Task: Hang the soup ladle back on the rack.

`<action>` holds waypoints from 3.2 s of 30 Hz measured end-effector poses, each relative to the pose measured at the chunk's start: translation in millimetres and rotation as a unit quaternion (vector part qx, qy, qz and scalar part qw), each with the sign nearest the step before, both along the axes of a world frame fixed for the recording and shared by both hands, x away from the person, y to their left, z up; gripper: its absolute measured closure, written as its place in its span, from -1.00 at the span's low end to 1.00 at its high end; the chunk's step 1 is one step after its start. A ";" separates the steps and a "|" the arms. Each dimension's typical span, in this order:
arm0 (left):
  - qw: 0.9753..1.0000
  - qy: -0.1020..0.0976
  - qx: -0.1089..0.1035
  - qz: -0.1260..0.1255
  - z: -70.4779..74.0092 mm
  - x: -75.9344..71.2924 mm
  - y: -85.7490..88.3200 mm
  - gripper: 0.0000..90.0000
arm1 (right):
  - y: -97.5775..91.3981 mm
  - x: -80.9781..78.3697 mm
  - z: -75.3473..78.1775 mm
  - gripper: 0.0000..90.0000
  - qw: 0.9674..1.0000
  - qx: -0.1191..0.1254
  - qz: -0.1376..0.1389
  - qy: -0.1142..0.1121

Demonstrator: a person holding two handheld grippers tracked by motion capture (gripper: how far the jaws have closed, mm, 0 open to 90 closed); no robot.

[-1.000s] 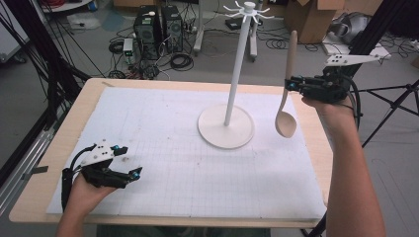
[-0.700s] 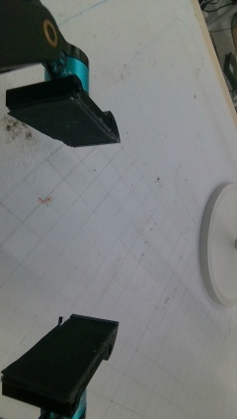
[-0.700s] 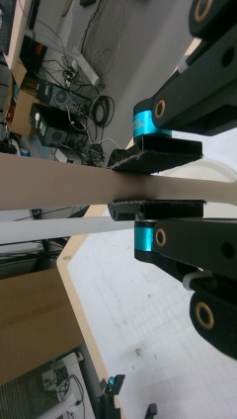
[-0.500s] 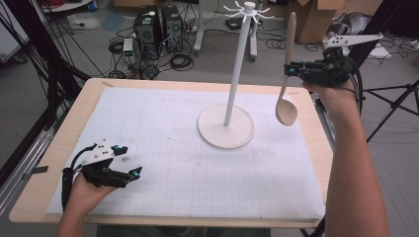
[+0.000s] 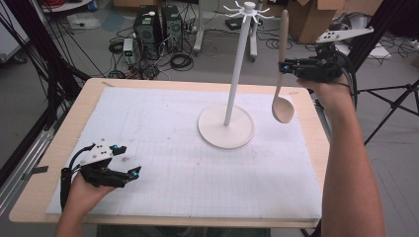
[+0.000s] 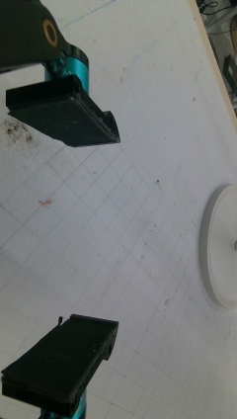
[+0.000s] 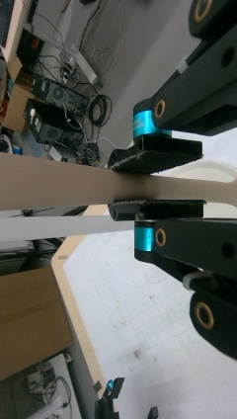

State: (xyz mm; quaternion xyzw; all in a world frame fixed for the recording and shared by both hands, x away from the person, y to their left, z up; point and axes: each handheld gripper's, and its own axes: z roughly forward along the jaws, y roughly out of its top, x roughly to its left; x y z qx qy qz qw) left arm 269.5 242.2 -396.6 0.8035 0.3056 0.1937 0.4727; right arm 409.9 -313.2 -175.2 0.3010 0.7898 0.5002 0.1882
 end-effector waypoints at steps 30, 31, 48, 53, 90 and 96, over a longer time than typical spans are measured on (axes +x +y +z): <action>1.000 0.004 0.003 0.003 -1.8 0.3 0.7 -0.71 | 14.6 10.7 -3.0 0.70 1.000 -0.014 0.026 0.011; 1.000 0.004 0.004 0.004 -1.6 0.1 0.6 -0.71 | 14.4 10.6 -3.2 0.70 0.999 -0.015 0.026 0.014; 1.000 0.003 0.002 0.002 -0.8 -0.2 0.6 -0.71 | 25.1 13.3 -4.0 0.70 0.999 -0.029 0.032 0.020; 1.000 0.003 0.001 0.003 -0.7 -0.4 1.0 -0.71 | 29.1 16.0 -5.2 0.70 0.999 -0.027 0.030 0.020; 1.000 -0.001 0.006 0.001 6.3 6.1 -5.4 -0.71 | -12.0 -32.7 -27.6 -0.26 0.999 0.034 0.019 -0.021; 1.000 -0.005 0.002 0.000 10.2 6.4 -5.6 -0.71 | -21.7 -46.6 -49.9 -0.34 0.998 0.049 0.019 -0.031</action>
